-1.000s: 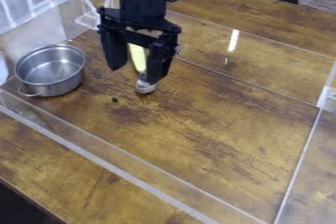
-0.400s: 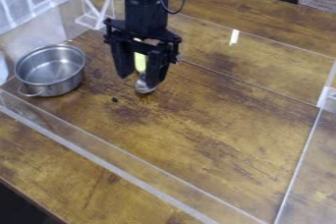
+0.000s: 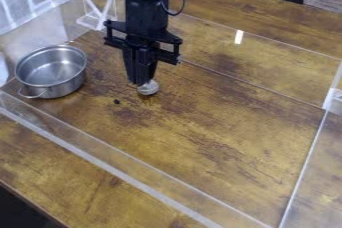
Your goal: Move the green spoon to the left
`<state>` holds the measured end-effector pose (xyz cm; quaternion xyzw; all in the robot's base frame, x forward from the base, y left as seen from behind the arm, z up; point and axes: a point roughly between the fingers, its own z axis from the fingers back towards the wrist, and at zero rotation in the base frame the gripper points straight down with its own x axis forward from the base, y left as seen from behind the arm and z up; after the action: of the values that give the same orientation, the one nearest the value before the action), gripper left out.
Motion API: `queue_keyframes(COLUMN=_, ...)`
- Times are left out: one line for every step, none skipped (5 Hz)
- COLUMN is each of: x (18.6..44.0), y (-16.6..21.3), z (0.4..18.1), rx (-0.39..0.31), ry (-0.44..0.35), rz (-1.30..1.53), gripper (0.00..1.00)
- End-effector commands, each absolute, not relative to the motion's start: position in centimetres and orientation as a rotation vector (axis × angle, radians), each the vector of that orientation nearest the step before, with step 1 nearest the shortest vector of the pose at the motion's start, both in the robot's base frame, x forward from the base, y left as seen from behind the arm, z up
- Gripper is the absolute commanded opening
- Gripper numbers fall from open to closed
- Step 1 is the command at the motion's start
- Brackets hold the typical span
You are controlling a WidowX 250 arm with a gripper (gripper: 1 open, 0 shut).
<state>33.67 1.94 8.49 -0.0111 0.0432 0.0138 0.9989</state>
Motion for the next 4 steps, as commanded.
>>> queue_keyframes(x=34.3, y=2.7, z=11.2, rx=-0.020, ry=0.017, rz=0.042, gripper=0.00)
queue_keyframes(x=34.3, y=2.8, z=11.9, rx=-0.021, ry=0.011, rz=0.041, gripper=0.00)
queue_keyframes(x=34.4, y=2.9, z=12.6, rx=-0.022, ry=0.002, rz=0.040, gripper=0.00)
queue_keyframes(x=34.4, y=3.0, z=13.1, rx=-0.024, ry=-0.003, rz=0.040, gripper=0.00)
